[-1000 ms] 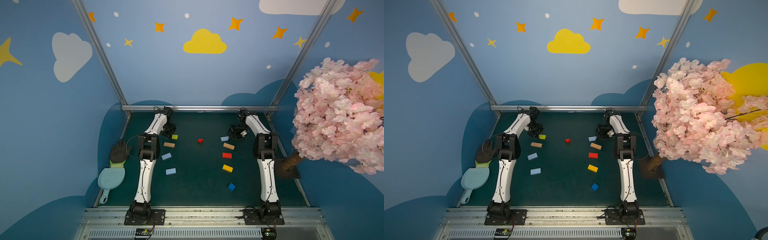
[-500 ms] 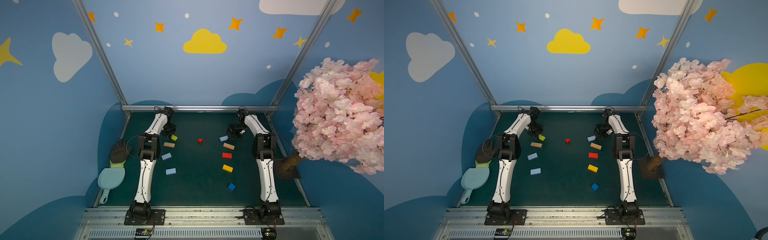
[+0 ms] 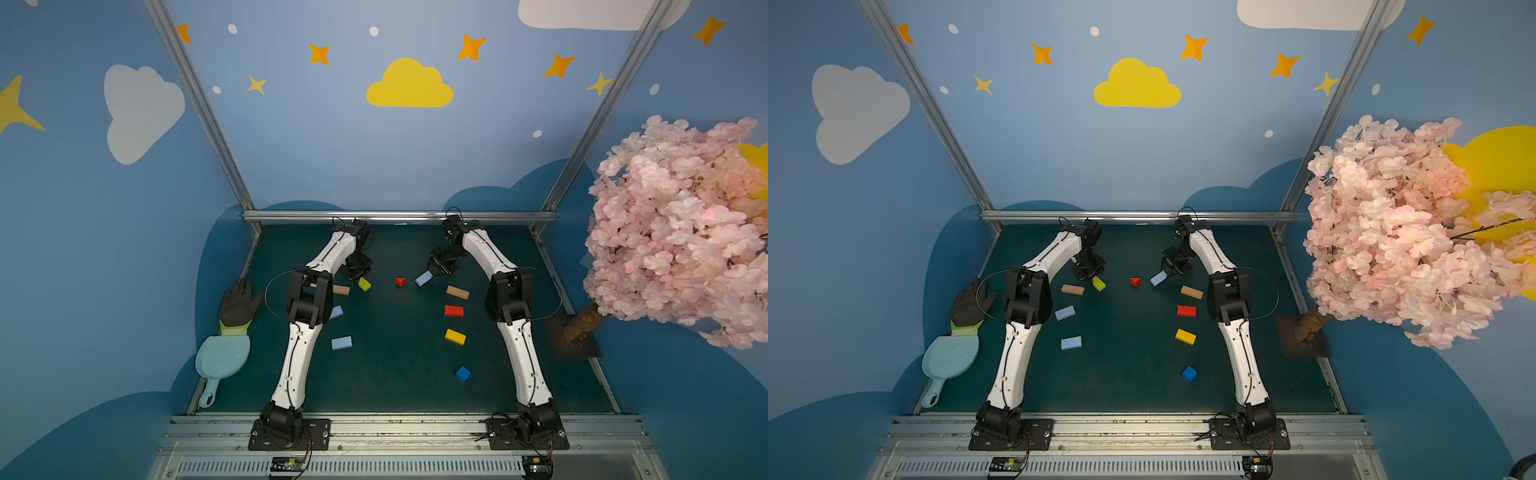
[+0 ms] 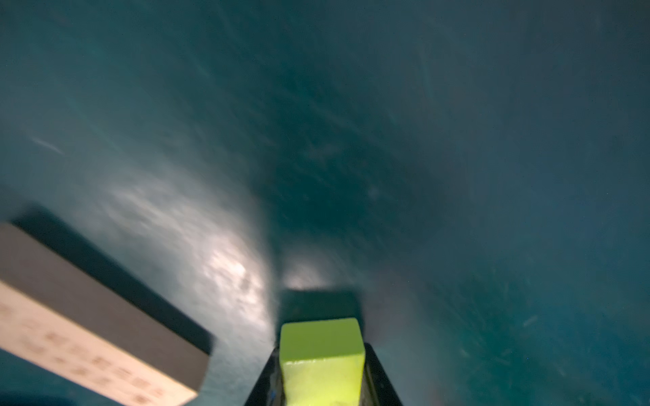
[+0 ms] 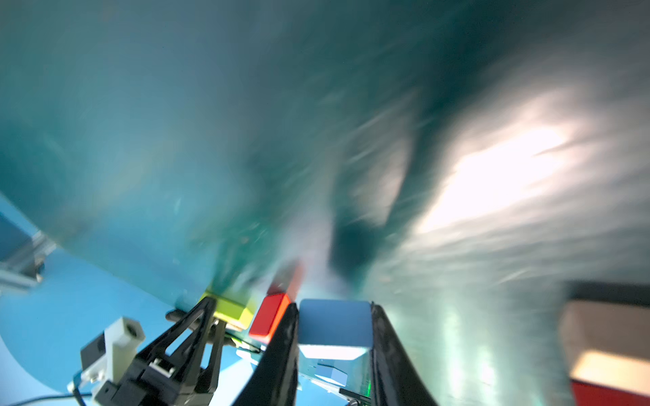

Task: Assemble a heart with building blocks
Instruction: Pick up the building block from the center of the board.

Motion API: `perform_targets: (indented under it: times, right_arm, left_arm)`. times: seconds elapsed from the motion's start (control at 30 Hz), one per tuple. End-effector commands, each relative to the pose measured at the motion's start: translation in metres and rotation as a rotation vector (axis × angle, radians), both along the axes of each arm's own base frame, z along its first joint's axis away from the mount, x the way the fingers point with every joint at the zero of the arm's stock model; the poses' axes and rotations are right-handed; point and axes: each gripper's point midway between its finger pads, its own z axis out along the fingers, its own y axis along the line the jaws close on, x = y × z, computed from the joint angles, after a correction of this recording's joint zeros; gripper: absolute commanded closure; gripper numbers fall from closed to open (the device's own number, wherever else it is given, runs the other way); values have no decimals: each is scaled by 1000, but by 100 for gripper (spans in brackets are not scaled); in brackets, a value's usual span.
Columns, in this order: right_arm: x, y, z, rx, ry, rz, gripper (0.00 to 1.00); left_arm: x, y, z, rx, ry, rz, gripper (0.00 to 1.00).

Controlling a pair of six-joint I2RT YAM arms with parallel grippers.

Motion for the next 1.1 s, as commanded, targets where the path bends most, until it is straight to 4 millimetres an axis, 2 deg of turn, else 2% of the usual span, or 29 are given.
perform_targets:
  times: [0.0,0.17,0.6,1.07]
  right_arm:
    - [-10,-2,-9,-30,38,29,100]
    - [-16,8,-10,-47,36,49,100]
    - [-30,24,-23,-44,83,65,100]
    - [-28,32,-31,-13,104,41,100]
  left_arm:
    - [-4,-9,15,-8,-17,-37,81]
    - [-7,-23,14,-16,-18,-65,81]
    - [3,-53,15,-63,-47,-97,82]
    - [-3,-69,2,-93,-9,-101,83]
